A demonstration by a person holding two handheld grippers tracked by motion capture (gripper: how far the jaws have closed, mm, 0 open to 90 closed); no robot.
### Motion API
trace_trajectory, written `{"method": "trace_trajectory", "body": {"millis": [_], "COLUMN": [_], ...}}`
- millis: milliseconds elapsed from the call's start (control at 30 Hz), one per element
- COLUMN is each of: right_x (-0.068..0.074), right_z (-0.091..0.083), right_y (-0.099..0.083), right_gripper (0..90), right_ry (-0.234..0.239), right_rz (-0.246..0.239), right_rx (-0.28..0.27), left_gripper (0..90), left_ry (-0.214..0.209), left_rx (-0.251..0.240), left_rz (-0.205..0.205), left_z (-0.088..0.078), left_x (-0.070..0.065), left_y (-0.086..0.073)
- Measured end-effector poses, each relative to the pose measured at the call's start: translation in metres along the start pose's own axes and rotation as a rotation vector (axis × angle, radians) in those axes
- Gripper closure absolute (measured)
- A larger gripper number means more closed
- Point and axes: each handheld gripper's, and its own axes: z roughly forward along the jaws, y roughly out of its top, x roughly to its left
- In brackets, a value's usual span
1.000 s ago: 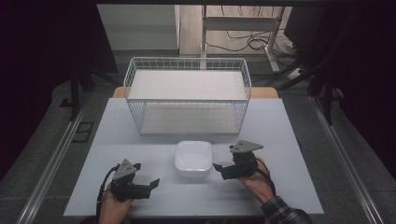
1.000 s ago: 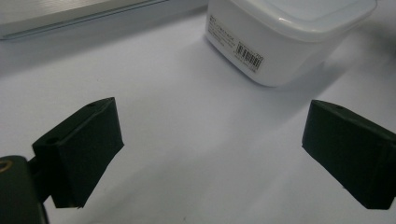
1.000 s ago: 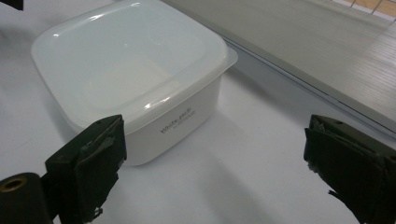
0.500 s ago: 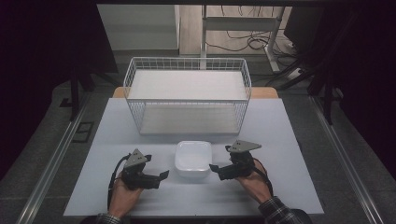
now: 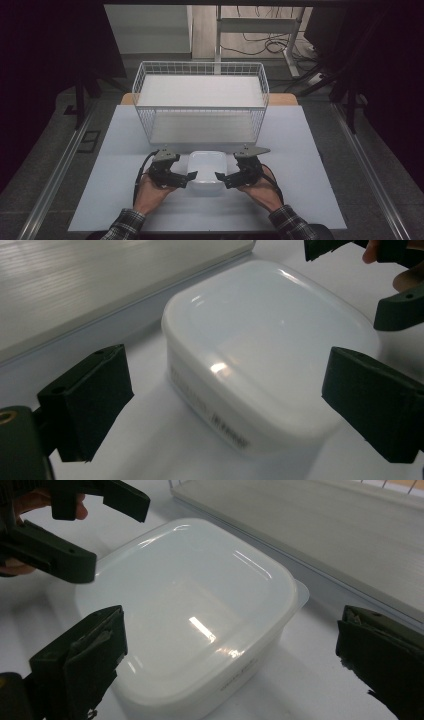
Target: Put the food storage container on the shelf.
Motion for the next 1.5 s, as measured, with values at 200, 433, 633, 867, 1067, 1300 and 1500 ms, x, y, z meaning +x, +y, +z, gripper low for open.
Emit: {"method": "trace_trajectory", "body": {"millis": [200, 433, 633, 867, 1067, 1300, 1500], "right_x": [-0.007, -0.009, -0.001, -0.004, -0.001, 0.002, -0.002], "right_z": [0.012, 0.015, 0.003, -0.015, -0.021, -0.019, -0.017], "right_y": [0.005, 0.0, -0.004, -0.006, -0.004, -0.004, 0.003], "right_gripper": [9.7, 15.7, 30.4, 61.7, 73.2, 77.9, 77.9], "right_ry": [0.012, 0.079, 0.101, 0.107, 0.047, -0.013, -0.031], "right_rz": [0.08, 0.14, 0.179, 0.249, 0.254, 0.21, 0.186], "right_rx": [0.047, 0.074, 0.103, 0.087, 0.04, -0.002, -0.05], "left_gripper": [5.6, 19.3, 26.1, 55.0, 71.1, 78.4, 78.4], "left_ry": [-0.035, -0.106, -0.131, -0.063, -0.032, 0.023, 0.03], "left_rx": [0.007, 0.01, 0.035, 0.016, -0.049, -0.078, -0.097], "left_rz": [-0.036, -0.077, -0.158, -0.142, -0.177, -0.17, -0.168], "left_z": [0.019, 0.014, 0.002, -0.019, -0.023, -0.021, -0.02], "left_x": [0.006, 0.007, -0.001, -0.011, -0.011, -0.011, -0.003], "left_y": [0.003, -0.002, -0.01, -0.012, -0.013, -0.011, -0.003]}}
